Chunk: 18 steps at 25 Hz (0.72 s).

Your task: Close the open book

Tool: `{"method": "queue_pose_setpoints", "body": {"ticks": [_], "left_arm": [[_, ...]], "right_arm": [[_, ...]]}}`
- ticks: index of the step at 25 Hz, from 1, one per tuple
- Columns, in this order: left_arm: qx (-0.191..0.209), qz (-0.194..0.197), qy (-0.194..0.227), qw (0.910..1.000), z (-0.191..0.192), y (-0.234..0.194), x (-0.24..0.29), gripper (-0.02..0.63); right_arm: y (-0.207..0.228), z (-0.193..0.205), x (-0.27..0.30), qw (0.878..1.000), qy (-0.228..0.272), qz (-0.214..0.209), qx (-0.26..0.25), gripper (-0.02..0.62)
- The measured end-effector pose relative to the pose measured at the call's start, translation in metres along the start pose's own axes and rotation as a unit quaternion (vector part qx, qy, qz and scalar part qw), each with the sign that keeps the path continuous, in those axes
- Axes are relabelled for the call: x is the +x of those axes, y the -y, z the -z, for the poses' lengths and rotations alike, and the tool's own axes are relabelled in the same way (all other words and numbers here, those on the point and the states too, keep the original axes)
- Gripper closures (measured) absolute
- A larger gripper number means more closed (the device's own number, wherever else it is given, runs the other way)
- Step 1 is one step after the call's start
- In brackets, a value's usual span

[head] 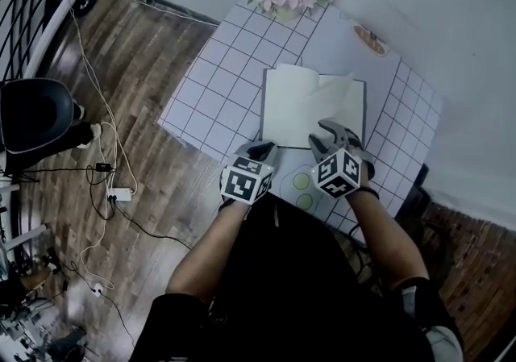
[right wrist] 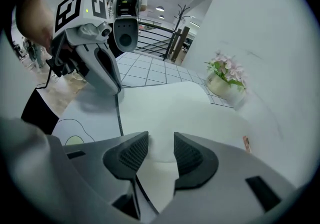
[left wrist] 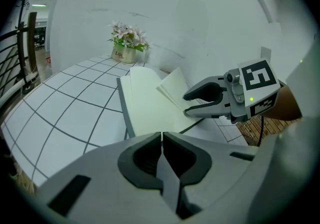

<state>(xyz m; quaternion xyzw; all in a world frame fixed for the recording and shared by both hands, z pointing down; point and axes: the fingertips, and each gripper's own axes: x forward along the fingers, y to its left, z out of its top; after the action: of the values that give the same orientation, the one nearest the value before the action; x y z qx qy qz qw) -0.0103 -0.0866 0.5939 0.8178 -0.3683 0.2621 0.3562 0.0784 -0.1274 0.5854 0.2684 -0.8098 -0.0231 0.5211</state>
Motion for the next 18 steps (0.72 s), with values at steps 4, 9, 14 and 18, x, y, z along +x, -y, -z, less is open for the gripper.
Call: {"method": "queue_pose_setpoints", "body": {"ticks": [4,9,14,18], "left_arm": [[0.015,0.009,-0.008,0.9998,-0.005,0.008,0.013,0.591],[0.024,0.018,-0.017,0.9994,-0.008,0.014,0.027,0.591],[0.029,0.026,-0.011,0.9992,-0.015,0.018,0.032,0.591],[0.041,0.04,0.0,0.9984,-0.025,0.03,0.032,0.591]], "right_arm": [[0.013,0.016,-0.02,0.997,-0.002,0.035,0.061,0.428],[0.027,0.075,-0.073,0.973,-0.012,0.071,0.218,0.42],[0.056,0.125,-0.132,0.942,-0.018,0.171,0.288,0.42],[0.055,0.074,-0.124,0.963,0.031,0.164,0.213,0.42]]}}
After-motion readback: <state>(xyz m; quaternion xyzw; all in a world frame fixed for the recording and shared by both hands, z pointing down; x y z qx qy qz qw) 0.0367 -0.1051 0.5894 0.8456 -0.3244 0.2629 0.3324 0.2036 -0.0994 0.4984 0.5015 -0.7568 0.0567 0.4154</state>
